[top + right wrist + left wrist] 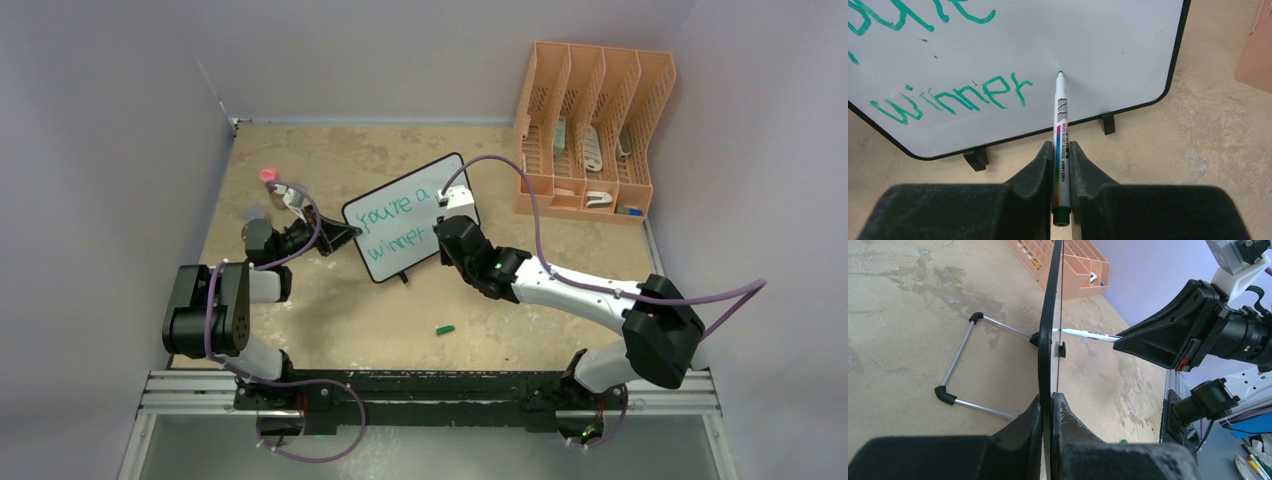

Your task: Write a sentence on the whiteboard

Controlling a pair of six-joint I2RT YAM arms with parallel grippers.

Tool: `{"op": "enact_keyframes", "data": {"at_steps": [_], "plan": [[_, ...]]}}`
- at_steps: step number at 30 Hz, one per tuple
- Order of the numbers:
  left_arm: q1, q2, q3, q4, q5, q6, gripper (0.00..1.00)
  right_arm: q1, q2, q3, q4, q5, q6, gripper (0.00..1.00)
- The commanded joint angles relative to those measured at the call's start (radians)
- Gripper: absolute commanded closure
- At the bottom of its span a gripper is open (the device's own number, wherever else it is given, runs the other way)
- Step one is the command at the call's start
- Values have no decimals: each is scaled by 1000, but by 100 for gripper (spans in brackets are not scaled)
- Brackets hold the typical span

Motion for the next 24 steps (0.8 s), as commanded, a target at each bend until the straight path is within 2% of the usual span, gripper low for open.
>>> {"op": "enact_keyframes", "data": {"at_steps": [1,24], "plan": [[4,-27,17,24,4,27,100,-5,-1,3,20,-4,1,100],[4,-29,18,24,5,25,100,-5,-16,-44,-23,-40,44,100]]}}
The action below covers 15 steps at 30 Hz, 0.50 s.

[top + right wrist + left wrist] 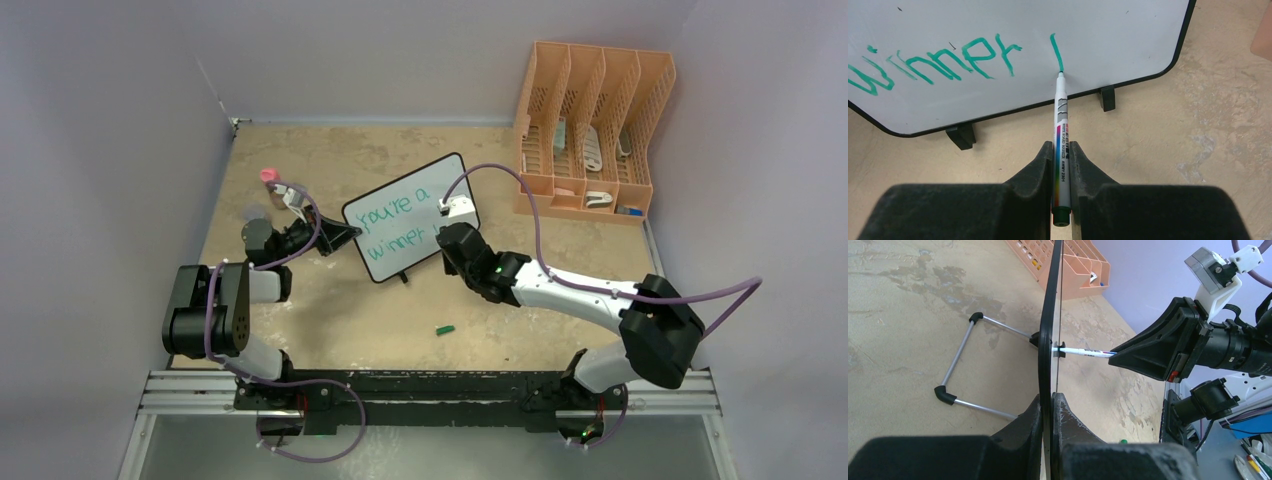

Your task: Write a sentence on the whiteboard

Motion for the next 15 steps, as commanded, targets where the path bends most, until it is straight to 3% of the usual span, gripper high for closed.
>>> {"op": "enact_keyframes", "data": {"at_steps": [1,15], "plan": [[4,-28,18,25,4,24,100,-3,-18,8,12,-6,13,100],[4,-28,18,24,3,27,100,-3,-66,30,48,51,-13,100]]}}
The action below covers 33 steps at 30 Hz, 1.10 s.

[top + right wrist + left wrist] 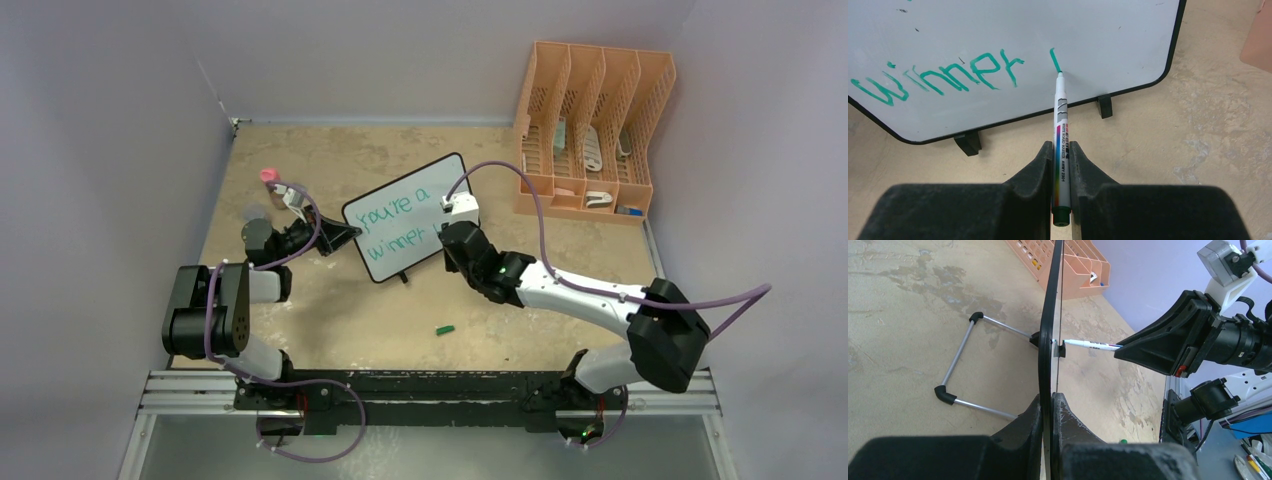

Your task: Write a sentence on the whiteboard

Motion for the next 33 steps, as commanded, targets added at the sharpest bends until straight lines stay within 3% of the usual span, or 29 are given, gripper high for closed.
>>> {"op": "enact_keyframes", "data": {"at_steps": [1,33], "plan": [[4,-26,18,27,2,26,100,-3,-35,32,42,44,-13,100],[4,-26,18,24,2,29,100,-8,29,63,80,27,-45,100]]}}
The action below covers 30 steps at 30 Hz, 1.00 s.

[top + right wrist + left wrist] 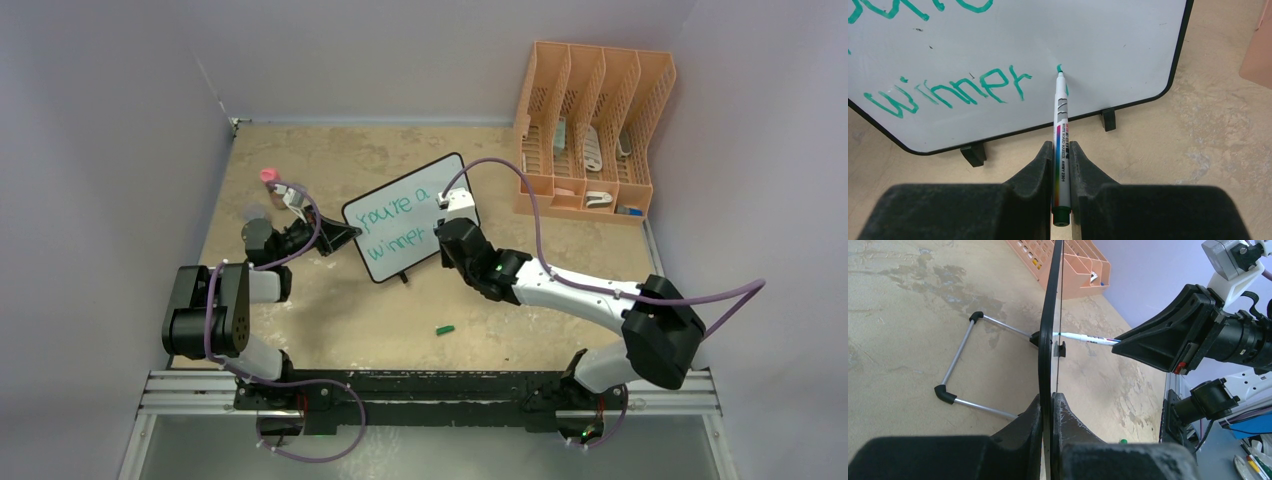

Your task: Write a sentence on the whiteboard

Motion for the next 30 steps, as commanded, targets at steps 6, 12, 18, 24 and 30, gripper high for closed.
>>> {"op": "enact_keyframes", "data": {"at_steps": [6,12,18,24,30], "plan": [[4,-26,17,29,3,26,100,-17,-4,36,44,38,-20,100],[4,-29,17,27,3,27,100,-24,-15,32,51,50,-21,100],[4,-30,17,26,3,27,100,-29,-18,26,47,54,-20,100],[4,-30,18,24,0,28,100,-29,-18,14,17,40,0,100],[4,-30,19,22,1,29,100,-29,-26,-5,-12,11,25,100]]}}
